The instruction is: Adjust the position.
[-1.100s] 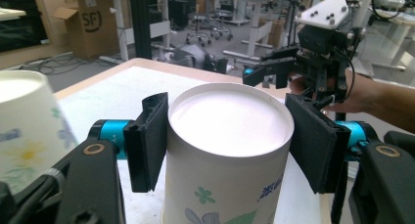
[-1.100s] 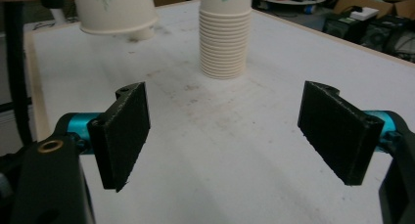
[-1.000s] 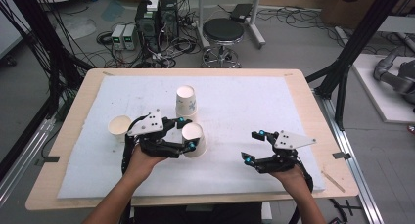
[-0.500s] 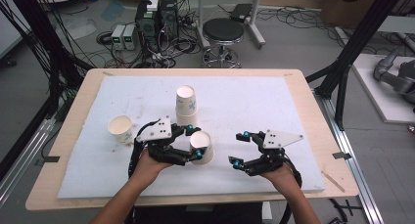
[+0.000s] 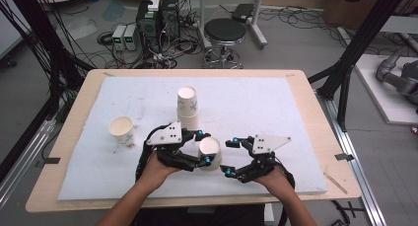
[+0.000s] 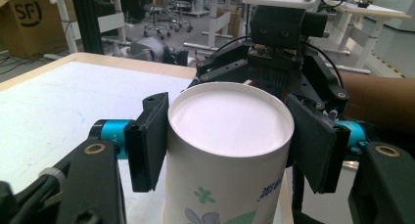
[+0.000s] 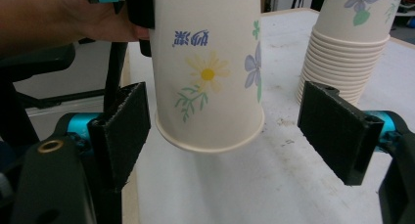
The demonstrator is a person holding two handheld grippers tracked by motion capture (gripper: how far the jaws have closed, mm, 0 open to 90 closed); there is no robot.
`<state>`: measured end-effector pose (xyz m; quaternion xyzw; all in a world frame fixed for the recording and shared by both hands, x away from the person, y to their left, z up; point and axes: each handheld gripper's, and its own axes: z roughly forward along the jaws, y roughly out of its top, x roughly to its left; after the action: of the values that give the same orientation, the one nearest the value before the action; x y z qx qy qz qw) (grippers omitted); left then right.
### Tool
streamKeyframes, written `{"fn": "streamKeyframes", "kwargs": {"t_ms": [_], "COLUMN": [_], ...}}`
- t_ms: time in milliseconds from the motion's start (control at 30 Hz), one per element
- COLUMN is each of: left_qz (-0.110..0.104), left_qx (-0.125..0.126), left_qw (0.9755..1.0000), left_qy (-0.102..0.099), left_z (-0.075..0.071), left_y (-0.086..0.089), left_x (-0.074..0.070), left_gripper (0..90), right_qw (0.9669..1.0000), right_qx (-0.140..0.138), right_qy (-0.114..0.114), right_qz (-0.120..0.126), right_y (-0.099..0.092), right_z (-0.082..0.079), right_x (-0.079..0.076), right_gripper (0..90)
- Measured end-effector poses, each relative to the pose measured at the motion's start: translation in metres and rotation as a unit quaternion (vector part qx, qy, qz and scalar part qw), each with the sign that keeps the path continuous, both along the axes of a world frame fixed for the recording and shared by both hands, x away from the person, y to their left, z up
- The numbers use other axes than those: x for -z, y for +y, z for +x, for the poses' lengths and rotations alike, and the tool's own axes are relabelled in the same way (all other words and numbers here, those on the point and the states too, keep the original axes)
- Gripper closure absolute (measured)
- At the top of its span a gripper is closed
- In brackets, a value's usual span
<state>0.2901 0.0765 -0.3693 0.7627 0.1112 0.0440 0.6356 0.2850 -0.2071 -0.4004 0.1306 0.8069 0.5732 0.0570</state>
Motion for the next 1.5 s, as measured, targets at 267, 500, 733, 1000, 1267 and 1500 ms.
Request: {"fn": "streamKeyframes", "kwargs": {"t_ms": [267, 500, 733, 1000, 1267, 1500], "left_qz": [0.000, -0.006, -0.014, -0.025, -0.025, -0.019], "left_qx": [0.012, 0.020, 0.035, 0.045, 0.050, 0.050], "left_qw": [0.9999, 0.9998, 0.9993, 0.9986, 0.9984, 0.9986], "left_qy": [0.001, 0.004, 0.007, 0.012, 0.009, 0.007], "left_z": [-0.002, -0.002, -0.002, -0.003, -0.003, -0.005], "left_y": [-0.006, -0.009, -0.014, -0.017, -0.016, -0.017], "left_x": [0.002, 0.002, 0.002, 0.002, 0.001, 0.002], "left_gripper": [35.8, 35.9, 36.0, 36.1, 36.3, 36.0], "right_qw": [0.9999, 0.9996, 0.9991, 0.9986, 0.9980, 0.9981], "right_qx": [-0.016, -0.026, -0.038, -0.046, -0.059, -0.060], "right_qy": [0.005, 0.007, 0.014, 0.020, 0.018, 0.015], "right_qz": [0.000, 0.002, 0.011, 0.013, 0.013, 0.005], "right_y": [0.006, 0.008, 0.010, 0.010, 0.009, 0.009], "right_z": [-0.001, -0.002, -0.002, -0.001, -0.002, -0.002], "right_x": [0.004, 0.005, 0.007, 0.009, 0.009, 0.008], "right_gripper": [20.4, 20.4, 20.5, 21.3, 27.3, 29.7]}}
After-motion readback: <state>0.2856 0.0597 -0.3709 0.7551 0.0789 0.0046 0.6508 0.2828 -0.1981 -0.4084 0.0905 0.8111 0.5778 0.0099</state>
